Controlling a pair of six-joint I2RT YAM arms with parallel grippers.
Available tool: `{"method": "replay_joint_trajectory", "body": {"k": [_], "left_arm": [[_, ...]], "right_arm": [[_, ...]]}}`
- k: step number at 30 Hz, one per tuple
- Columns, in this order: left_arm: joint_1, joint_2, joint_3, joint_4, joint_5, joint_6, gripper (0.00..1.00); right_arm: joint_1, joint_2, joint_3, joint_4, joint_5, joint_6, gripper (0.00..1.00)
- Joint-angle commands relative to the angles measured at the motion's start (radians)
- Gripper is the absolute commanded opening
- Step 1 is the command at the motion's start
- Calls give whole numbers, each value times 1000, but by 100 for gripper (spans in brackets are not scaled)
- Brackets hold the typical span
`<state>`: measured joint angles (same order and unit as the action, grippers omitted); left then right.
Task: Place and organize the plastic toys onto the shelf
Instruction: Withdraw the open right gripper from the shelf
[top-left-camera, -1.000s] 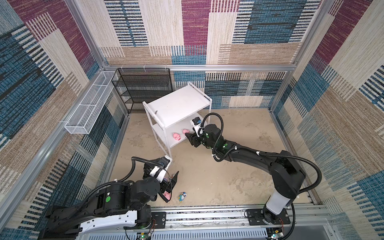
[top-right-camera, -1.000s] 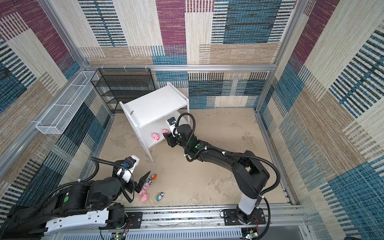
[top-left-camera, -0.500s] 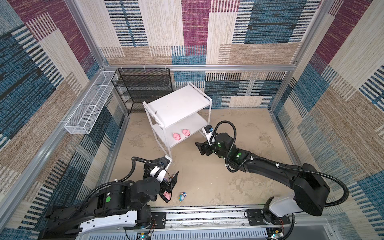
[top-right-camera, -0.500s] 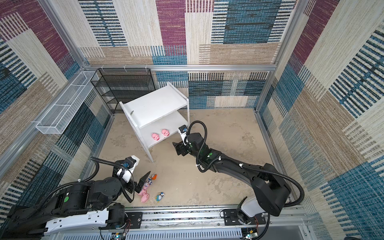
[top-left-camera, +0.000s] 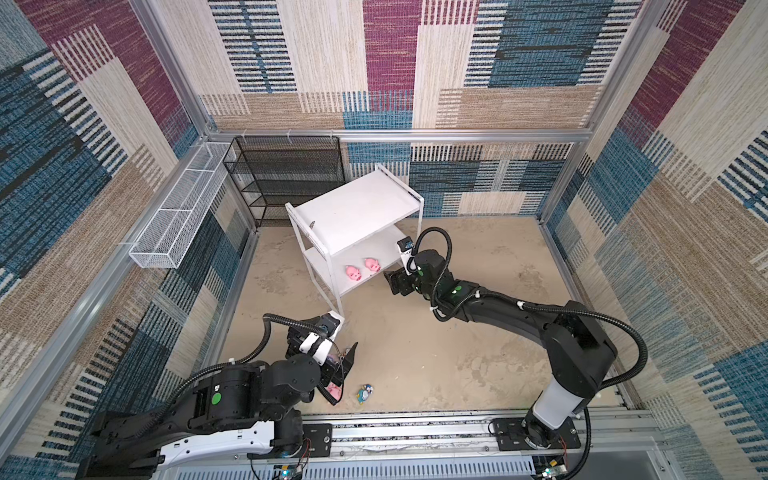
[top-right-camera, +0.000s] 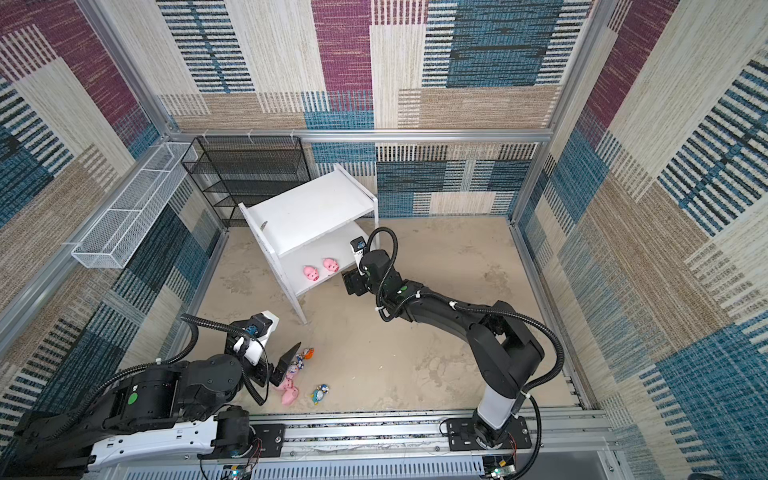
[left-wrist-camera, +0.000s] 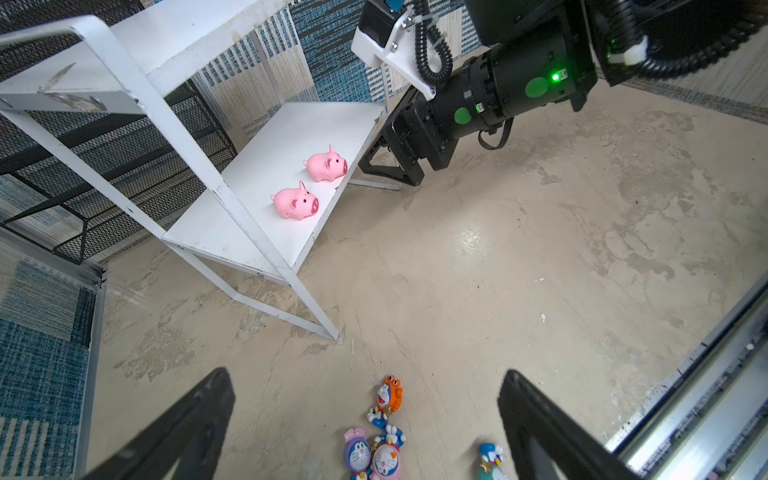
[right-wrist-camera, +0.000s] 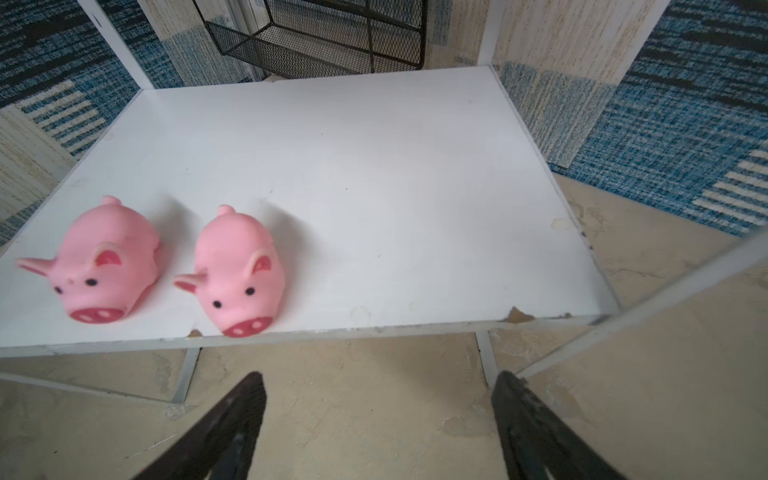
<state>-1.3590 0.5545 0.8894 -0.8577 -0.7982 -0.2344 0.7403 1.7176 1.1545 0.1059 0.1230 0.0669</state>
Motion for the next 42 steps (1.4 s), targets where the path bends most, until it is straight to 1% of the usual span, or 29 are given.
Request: {"method": "replay_joint_trajectory", "body": {"k": [1, 15, 42], "left_arm": [[1, -2, -1, 7, -9, -3, 99], [1, -8, 1, 7, -5, 2, 99], [1, -10, 0, 8, -1, 1, 99]], "right_arm": [[1, 18, 22, 12, -9, -4, 87], [1, 42, 50, 18, -56, 0, 87], [1, 57, 75, 14, -86, -11, 87]]}}
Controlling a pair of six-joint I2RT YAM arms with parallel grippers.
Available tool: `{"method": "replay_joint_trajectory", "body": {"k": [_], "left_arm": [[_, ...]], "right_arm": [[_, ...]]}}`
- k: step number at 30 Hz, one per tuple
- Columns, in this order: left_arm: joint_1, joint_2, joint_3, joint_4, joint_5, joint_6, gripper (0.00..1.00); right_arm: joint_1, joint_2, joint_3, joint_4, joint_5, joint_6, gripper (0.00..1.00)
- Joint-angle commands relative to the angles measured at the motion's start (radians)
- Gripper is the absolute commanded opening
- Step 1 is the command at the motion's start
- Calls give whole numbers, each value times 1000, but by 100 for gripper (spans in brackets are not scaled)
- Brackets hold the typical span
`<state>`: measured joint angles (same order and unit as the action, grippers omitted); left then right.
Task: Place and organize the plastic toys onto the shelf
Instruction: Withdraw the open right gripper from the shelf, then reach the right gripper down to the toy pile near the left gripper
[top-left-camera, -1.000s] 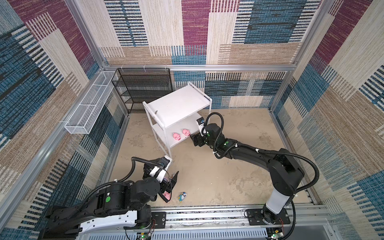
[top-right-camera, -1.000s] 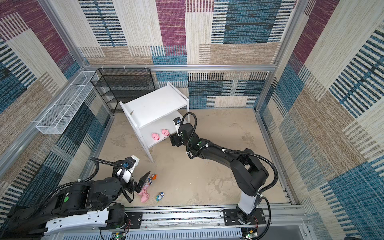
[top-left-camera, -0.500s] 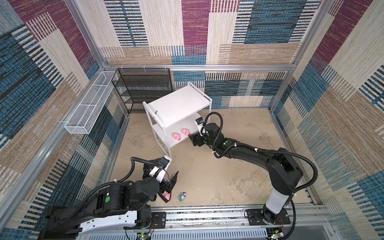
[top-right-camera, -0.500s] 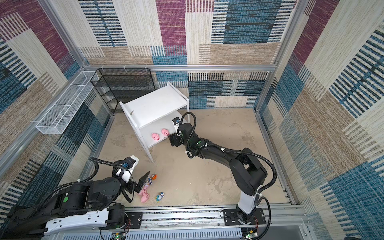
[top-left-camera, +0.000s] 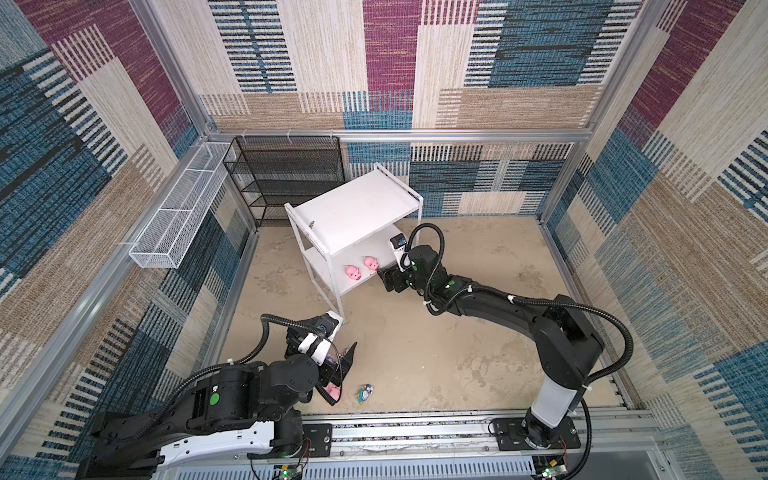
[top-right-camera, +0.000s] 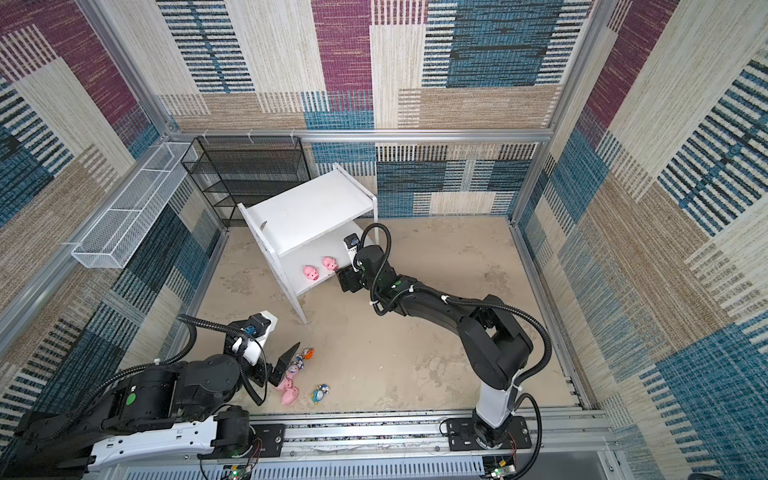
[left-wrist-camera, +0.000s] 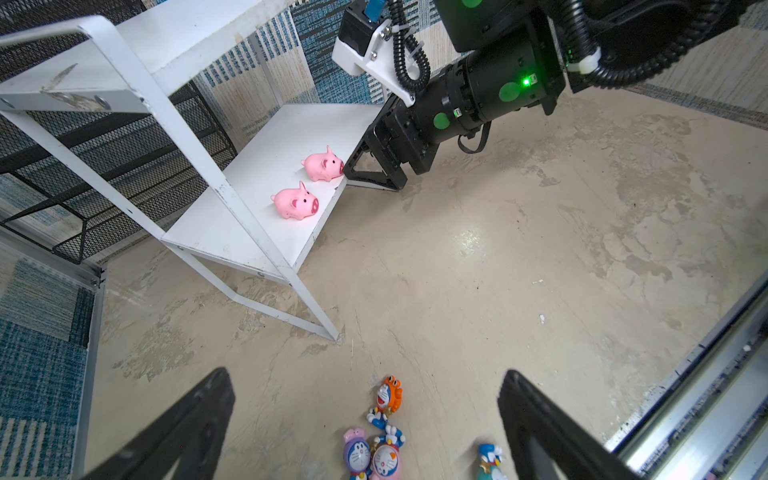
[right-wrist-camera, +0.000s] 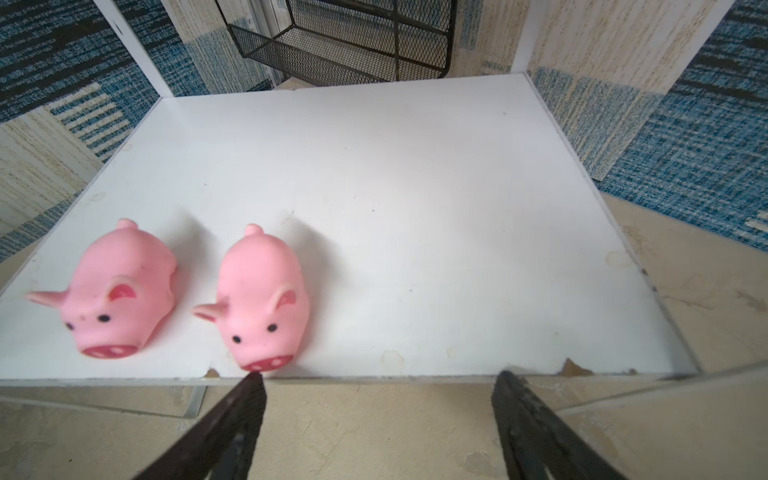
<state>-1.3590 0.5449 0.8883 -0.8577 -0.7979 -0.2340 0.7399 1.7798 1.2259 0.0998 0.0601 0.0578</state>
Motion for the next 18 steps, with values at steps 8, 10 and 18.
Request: {"method": "replay_joint_trajectory", "body": {"k": [8, 10, 18], "left_arm": [[1, 3, 3, 8, 0, 5, 99], [1, 5, 13, -10, -3, 3, 99], [1, 16, 46, -63, 31, -20, 99]], "right_arm": [[8, -107, -102, 16, -33, 21, 88], [21, -145, -151, 21, -46, 19, 93], [177, -277, -384, 107, -88, 12, 96]]}}
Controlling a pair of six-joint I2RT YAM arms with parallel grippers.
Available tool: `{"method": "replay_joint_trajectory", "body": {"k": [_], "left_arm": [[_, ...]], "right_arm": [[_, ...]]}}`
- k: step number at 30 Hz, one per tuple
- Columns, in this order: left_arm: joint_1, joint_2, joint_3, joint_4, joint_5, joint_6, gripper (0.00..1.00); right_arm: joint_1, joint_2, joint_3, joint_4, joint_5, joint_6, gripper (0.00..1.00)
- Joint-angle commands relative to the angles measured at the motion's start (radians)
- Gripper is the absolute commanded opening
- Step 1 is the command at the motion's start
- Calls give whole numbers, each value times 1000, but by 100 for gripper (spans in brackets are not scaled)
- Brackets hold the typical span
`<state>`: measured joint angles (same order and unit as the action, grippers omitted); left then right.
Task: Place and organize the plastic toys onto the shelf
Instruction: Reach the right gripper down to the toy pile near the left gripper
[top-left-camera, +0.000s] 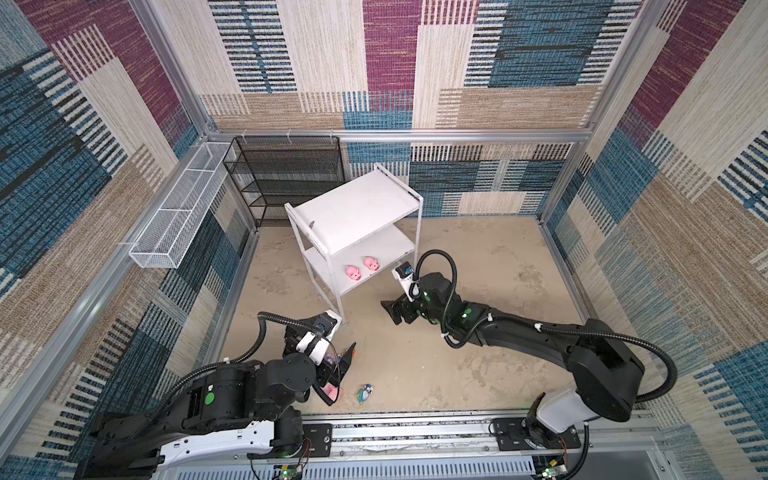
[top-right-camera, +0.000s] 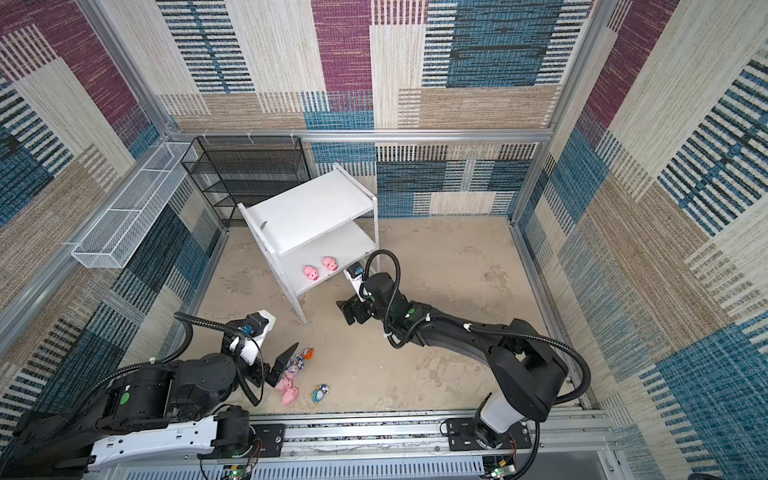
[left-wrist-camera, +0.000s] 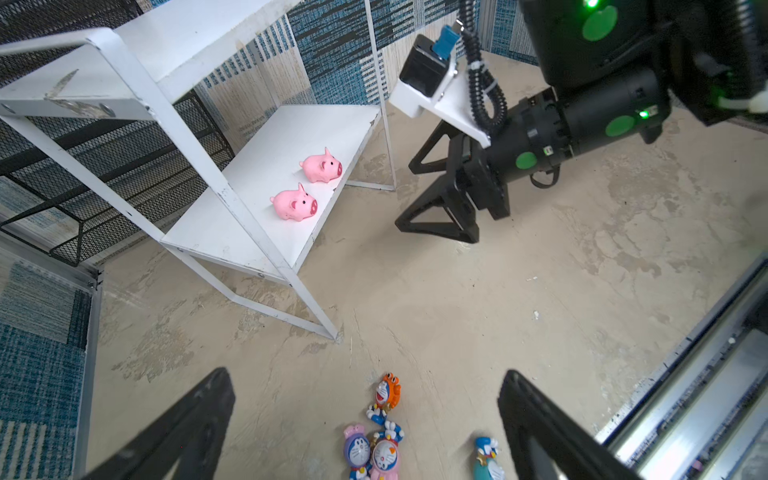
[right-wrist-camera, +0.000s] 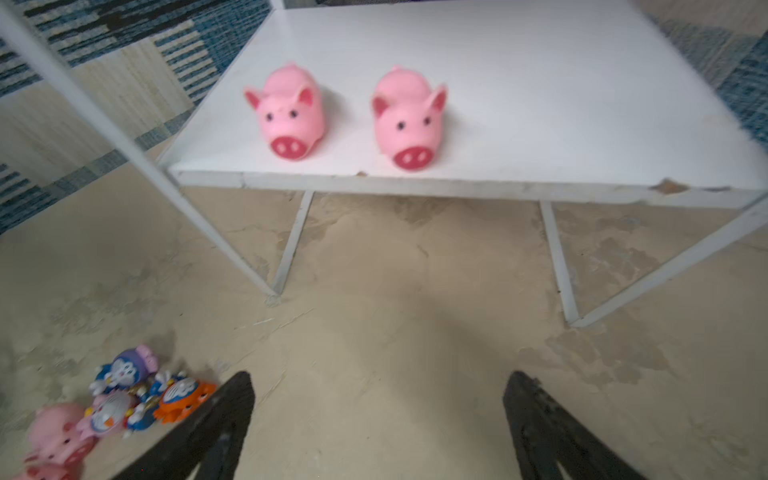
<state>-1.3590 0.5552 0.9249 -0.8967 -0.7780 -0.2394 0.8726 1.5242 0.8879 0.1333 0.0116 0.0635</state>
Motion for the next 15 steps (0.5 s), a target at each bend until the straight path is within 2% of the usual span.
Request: {"method": "replay_joint_trajectory", "body": {"k": [1, 9, 15], "left_arm": [[1, 8, 10, -22, 12, -14, 99], [0, 1, 2, -22, -37, -38, 99], [1, -62, -12, -6, -49, -47, 99]], "right_arm": [[67, -22, -66, 91, -56, 12, 95], [238, 84, -94, 193, -205, 66, 76], [328, 230, 6, 175, -283, 77, 69]]}}
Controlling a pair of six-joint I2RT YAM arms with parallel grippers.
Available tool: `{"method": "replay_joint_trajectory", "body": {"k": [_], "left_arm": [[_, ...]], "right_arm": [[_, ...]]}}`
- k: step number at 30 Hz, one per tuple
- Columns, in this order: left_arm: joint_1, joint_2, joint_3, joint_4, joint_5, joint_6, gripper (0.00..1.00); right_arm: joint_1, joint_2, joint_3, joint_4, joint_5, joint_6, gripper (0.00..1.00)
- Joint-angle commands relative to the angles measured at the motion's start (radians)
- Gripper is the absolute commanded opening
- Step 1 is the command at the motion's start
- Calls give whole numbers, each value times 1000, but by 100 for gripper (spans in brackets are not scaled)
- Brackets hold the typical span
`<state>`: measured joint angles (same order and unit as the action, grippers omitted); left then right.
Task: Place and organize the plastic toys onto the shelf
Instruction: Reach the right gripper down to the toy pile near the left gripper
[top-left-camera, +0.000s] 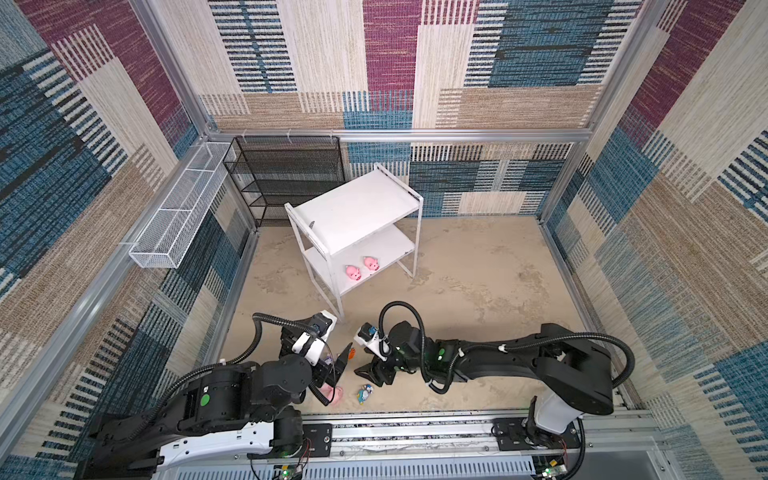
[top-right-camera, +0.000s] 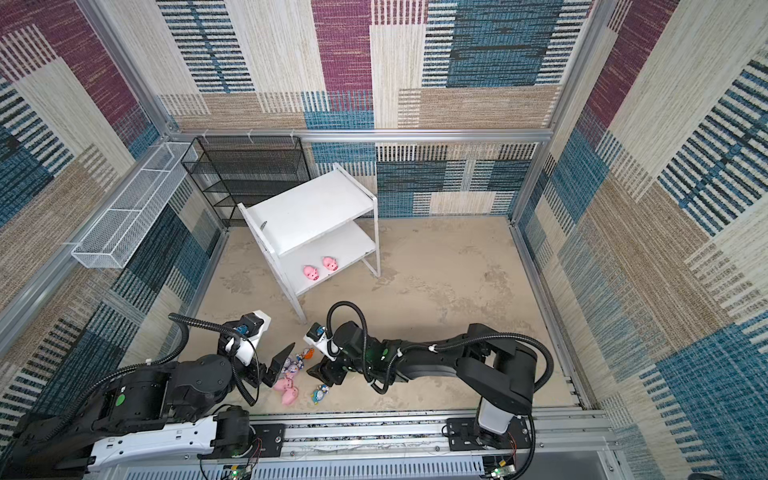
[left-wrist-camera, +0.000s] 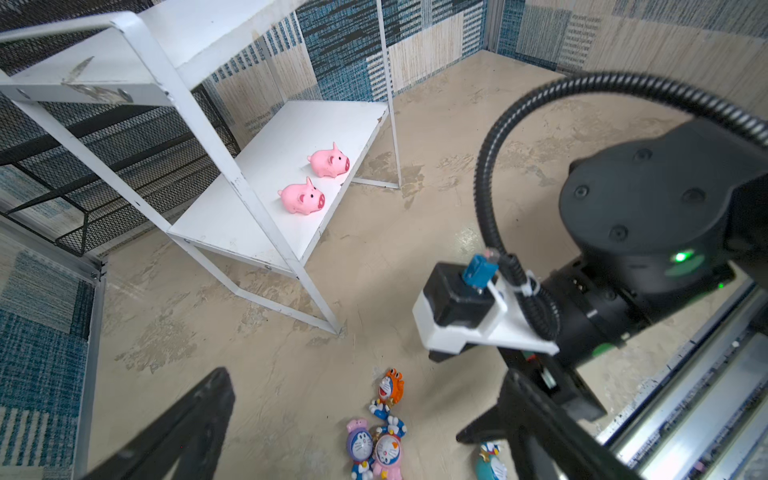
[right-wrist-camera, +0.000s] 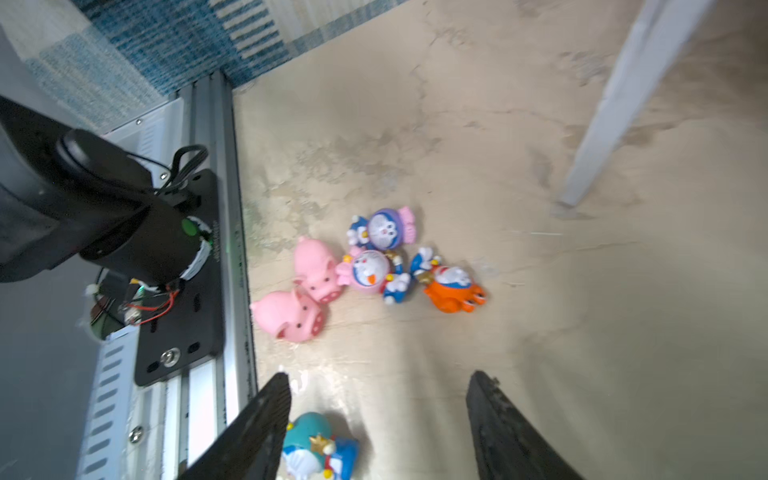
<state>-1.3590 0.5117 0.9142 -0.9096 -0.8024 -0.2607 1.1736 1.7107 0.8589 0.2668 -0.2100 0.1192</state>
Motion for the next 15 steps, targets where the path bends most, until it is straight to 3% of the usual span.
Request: {"method": "replay_joint_trajectory", "body": {"k": [1, 10, 15], "left_arm": [[1, -28, -1, 7, -26, -28, 99], [1, -95, -3, 14, -29, -31, 99], [1, -107, -3, 18, -26, -27, 99]], "right_arm": [[38, 60, 50, 40, -63, 23, 69], [93, 219, 215, -77, -49, 68, 73], [119, 271, 288, -191, 16, 106, 78]]}}
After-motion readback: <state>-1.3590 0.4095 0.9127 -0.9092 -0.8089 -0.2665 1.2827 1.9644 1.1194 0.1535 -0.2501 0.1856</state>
